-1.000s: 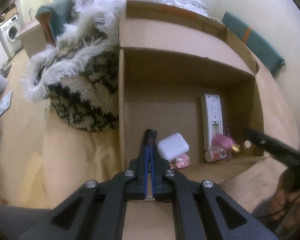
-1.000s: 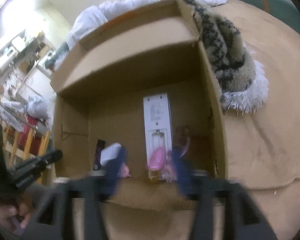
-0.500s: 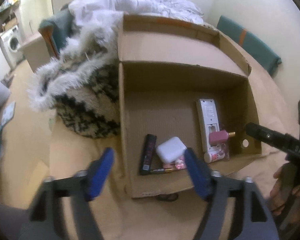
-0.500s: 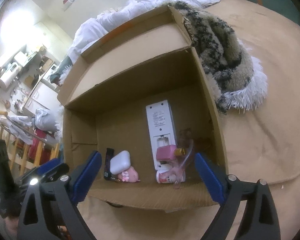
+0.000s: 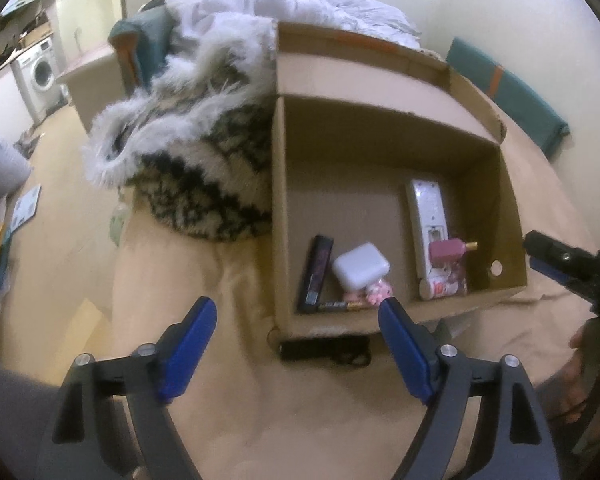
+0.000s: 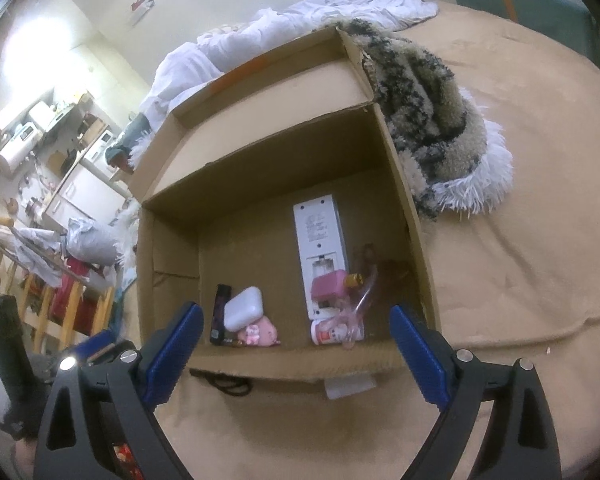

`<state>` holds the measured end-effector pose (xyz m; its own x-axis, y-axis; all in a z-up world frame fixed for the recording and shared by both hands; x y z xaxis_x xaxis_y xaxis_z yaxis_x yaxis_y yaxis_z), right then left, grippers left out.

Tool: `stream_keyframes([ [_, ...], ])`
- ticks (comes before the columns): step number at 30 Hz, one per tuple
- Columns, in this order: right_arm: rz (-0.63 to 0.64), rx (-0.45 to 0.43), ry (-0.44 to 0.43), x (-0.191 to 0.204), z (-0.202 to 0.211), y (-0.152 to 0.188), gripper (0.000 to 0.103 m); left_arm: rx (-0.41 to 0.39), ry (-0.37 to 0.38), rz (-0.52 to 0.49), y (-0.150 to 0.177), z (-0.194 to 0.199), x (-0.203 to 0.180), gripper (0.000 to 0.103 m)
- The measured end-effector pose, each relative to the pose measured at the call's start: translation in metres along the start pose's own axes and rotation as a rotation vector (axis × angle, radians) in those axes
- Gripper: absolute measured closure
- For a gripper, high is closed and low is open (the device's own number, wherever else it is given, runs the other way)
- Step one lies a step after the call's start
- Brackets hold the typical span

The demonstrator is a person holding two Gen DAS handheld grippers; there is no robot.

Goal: Organize rigid objects
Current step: 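Withdraw both tools from the box toward the remaining items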

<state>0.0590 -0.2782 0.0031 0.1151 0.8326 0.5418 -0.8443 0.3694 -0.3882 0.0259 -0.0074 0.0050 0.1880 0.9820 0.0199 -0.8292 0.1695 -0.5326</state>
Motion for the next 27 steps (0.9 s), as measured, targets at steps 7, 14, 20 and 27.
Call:
stream_keyframes([
  [7,-0.073,0.033,0.0,-0.01,0.008,0.023,0.003,0.077,-0.053,0.009,0.028,-0.01,-0.001,0.022],
  [14,-0.146,0.086,0.012,-0.018,0.009,0.043,0.003,0.157,-0.03,0.031,0.042,-0.036,-0.009,0.021],
  [20,-0.179,0.127,0.049,-0.03,-0.001,0.043,0.003,0.2,-0.008,0.003,0.036,-0.071,-0.03,0.021],
  [27,-0.182,0.149,0.054,-0.033,-0.006,0.044,0.003,0.239,-0.022,-0.018,0.039,-0.106,-0.047,0.009],
])
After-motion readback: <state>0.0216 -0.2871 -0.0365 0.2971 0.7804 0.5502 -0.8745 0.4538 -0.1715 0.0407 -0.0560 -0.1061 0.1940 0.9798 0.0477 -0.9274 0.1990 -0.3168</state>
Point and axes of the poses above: each gripper's, at about its wrist camera, not at the fingertips, and z roughly against the way its jaws point, x to its left, y to its underside, the point moved 1 cm from there along -z, roughly the way its jaws point, and after that the axes turned 14 degrees about -z, right-handed, at the moved point
